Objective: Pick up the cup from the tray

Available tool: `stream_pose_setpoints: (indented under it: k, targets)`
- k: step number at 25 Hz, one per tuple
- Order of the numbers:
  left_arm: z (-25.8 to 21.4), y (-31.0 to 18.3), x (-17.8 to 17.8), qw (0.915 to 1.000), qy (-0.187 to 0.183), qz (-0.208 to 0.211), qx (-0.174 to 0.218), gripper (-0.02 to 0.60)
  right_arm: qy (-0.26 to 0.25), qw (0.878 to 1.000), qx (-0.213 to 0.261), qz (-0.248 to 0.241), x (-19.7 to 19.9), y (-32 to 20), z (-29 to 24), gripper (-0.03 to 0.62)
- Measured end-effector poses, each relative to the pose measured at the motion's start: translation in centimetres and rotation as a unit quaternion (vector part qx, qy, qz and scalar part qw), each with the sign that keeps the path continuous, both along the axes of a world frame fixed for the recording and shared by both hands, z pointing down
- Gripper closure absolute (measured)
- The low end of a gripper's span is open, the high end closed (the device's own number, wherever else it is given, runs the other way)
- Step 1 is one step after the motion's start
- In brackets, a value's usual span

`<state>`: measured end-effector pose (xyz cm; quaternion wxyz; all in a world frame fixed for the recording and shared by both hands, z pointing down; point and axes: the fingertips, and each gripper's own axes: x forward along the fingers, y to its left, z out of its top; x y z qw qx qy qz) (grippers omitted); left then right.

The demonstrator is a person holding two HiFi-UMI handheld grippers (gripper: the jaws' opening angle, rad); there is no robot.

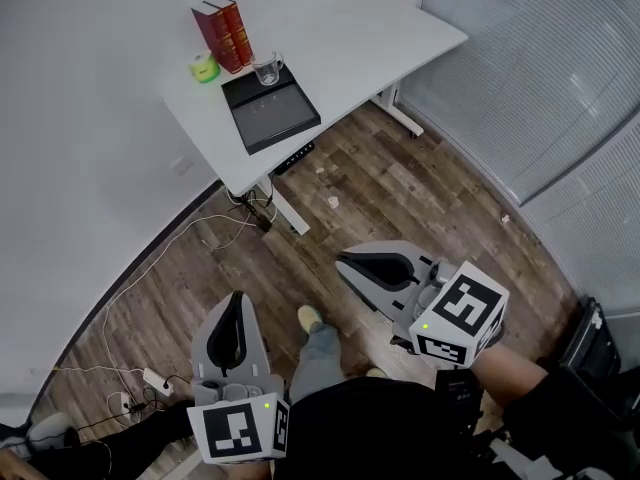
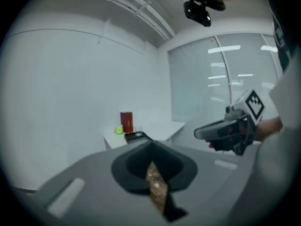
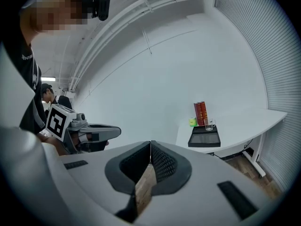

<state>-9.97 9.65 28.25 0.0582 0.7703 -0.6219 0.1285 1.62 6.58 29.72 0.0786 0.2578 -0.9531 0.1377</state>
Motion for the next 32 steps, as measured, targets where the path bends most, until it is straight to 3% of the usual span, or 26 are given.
stream_pose_setpoints:
  k: [14,32]
  targets:
    - [0.8,-9.0,-6.8,0.9998,0.017,0.013,-0.004,0.577,0.023,1.000,-0.006,0.012,-6.4,-8.2,0.2,0.579]
    - [0.9,-14.3,-12.1,0.9995,0.030,0.014,0.002,0.577,0.039,0.999,0.008,0.002,-12.1,-13.8,-0.4,0.579]
